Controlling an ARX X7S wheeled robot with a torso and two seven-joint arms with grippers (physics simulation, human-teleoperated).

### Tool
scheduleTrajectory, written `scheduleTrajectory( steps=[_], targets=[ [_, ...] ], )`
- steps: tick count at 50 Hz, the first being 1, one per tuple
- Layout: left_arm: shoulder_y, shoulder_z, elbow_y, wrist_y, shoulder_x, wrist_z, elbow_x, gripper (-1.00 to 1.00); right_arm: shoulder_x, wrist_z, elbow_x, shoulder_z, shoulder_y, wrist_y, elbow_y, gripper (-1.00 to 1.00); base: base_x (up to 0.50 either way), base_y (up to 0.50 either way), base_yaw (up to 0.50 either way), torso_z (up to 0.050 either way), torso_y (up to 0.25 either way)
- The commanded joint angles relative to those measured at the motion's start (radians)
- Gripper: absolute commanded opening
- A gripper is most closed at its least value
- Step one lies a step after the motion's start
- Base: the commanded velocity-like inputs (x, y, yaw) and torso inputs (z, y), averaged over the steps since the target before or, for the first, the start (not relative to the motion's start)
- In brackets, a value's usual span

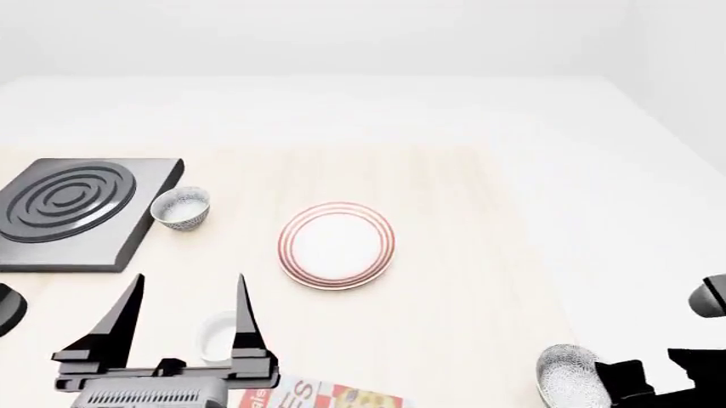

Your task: Pick the akita bowl next to the cookies box and place it on the plate.

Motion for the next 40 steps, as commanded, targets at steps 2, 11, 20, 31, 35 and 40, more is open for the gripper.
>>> scheduleTrajectory(
  steps=[2, 11, 20, 31, 35, 40],
  targets=[
    [-0.009, 0.006, -0.008, -0.006, -0.006, -0.006, -0.003, 1.00, 0.113, -0.046, 0.109, -0.123, 0.070, -0.012, 0.030, 1.00, 0.00, 0.00, 0.00, 0.000, 0.000],
    [-0.007, 0.009, -0.014, -0.001, -0.011, -0.008, -0.009, 1.00, 0.087, -0.048, 0.073, -0.196, 0.099, -0.038, 0.042, 1.00, 0.00, 0.00, 0.00, 0.000, 0.000],
    [-0.007, 0.018, -0.024, 0.004, -0.013, -0.013, -0.005, 1.00, 0.044, -0.068, 0.021, -0.100, 0.021, -0.010, 0.096, 1.00, 0.00, 0.00, 0.00, 0.000, 0.000],
    [-0.012, 0.033, -0.035, 0.011, -0.016, -0.017, 0.004, 1.00, 0.010, -0.108, -0.072, -0.141, 0.042, -0.019, 0.150, 1.00, 0.00, 0.00, 0.00, 0.000, 0.000],
    [-0.016, 0.031, -0.044, 0.014, -0.018, -0.017, -0.003, 1.00, -0.012, -0.119, -0.103, -0.196, 0.078, -0.021, 0.165, 1.00, 0.00, 0.00, 0.00, 0.000, 0.000],
    [-0.019, 0.032, -0.059, 0.027, -0.020, -0.018, -0.006, 1.00, -0.037, -0.131, -0.141, -0.263, 0.140, -0.011, 0.194, 1.00, 0.00, 0.00, 0.00, 0.000, 0.000]
  ],
)
